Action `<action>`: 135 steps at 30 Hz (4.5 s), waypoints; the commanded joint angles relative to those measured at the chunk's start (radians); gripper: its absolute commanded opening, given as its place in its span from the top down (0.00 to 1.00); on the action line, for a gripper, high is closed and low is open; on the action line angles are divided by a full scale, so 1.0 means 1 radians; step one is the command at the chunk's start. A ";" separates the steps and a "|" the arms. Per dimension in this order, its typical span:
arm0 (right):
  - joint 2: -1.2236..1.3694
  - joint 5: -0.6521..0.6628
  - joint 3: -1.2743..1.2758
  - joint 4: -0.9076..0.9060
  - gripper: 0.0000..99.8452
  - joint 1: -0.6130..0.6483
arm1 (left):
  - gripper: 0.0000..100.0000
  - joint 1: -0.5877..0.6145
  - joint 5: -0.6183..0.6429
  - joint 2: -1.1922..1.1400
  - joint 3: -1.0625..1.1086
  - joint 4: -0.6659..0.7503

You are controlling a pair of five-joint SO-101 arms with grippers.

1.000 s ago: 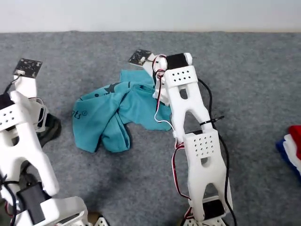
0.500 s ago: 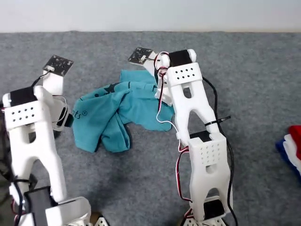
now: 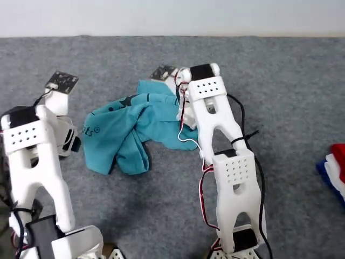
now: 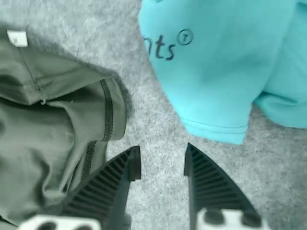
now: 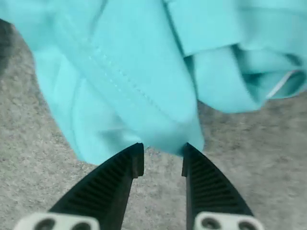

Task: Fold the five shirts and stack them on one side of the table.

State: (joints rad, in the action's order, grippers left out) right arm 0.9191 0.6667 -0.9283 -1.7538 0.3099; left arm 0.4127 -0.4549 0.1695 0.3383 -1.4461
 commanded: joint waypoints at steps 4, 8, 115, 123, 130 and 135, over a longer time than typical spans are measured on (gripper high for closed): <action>0.016 -0.009 -0.008 -0.038 0.85 -0.058 | 0.85 0.031 -0.040 0.028 0.019 0.049; 0.013 -0.008 -0.040 -0.038 0.85 -0.079 | 0.85 0.029 -0.048 0.025 0.019 0.072; -0.638 -0.009 0.496 -0.013 0.99 -0.001 | 0.79 -0.196 -0.167 -0.249 0.160 0.239; -0.636 -0.009 0.496 -0.012 0.99 -0.001 | 0.83 -0.201 -0.114 -0.399 0.045 0.207; -0.642 -0.009 0.496 -0.012 0.99 -0.001 | 0.96 -0.212 -0.112 -0.523 -0.059 0.124; -0.647 -0.006 0.494 -0.018 0.99 -0.002 | 1.00 -0.212 -0.117 -0.543 -0.142 0.018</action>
State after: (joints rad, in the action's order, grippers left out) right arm 0.3038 0.6667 -0.4235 -1.7538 0.3007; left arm 0.2010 -0.5762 -0.3798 0.2463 -1.3817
